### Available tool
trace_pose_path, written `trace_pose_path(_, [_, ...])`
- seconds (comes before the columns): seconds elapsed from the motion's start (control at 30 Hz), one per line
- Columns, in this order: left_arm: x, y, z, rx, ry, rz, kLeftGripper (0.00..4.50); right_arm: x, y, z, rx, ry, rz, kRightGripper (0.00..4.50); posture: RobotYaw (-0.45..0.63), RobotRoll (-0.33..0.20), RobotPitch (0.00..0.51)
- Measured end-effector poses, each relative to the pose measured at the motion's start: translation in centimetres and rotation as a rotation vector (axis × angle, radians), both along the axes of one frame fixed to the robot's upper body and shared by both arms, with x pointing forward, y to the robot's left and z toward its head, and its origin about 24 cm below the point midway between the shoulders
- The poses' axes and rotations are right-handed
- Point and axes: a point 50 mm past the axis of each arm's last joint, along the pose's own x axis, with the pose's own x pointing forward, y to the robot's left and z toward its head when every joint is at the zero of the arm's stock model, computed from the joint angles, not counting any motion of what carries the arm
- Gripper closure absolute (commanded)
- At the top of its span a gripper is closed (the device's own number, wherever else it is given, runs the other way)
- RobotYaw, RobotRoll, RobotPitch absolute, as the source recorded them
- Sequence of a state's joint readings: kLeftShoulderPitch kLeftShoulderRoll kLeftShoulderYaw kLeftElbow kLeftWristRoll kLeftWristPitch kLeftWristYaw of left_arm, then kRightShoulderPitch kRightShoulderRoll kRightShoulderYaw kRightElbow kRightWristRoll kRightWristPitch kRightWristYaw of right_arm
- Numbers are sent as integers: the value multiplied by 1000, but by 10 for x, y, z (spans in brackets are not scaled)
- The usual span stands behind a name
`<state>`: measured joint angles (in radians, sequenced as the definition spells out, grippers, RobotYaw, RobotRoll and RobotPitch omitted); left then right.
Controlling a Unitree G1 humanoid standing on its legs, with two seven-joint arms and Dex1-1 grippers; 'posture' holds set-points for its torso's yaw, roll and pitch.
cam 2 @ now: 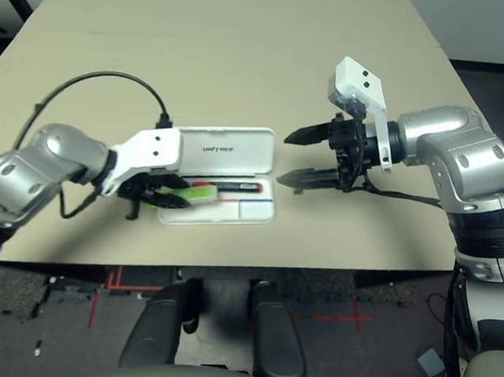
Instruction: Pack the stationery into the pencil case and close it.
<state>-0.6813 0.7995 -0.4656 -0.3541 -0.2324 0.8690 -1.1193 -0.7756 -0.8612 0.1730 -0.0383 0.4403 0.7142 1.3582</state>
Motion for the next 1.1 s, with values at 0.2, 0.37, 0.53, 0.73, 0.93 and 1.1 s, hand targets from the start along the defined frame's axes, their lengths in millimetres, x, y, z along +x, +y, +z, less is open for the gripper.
trace_pose_path(0.2, [-1,-8,-7,-5,20,-15,3417,0,0,0,-7,-3,-5,0,4,0,231])
trace_pose_path(0.37, [1,-9,-7,-7,15,-1,3417,0,-1,-1,-10,-2,-9,0,4,0,231])
trace_pose_path(0.53, [1,-10,-8,-12,30,14,2276,0,-1,-2,-12,0,-10,0,4,0,231])
trace_pose_path(0.73, [0,-4,-3,-24,42,40,18,0,-1,-2,-13,0,-9,0,7,0,233])
trace_pose_path(0.93, [-5,27,16,-31,-8,91,18,0,-3,-1,-2,8,-50,0,9,0,235])
trace_pose_path(1.1, [-15,50,31,-21,-52,74,18,0,-13,14,77,-43,-284,0,5,0,237])
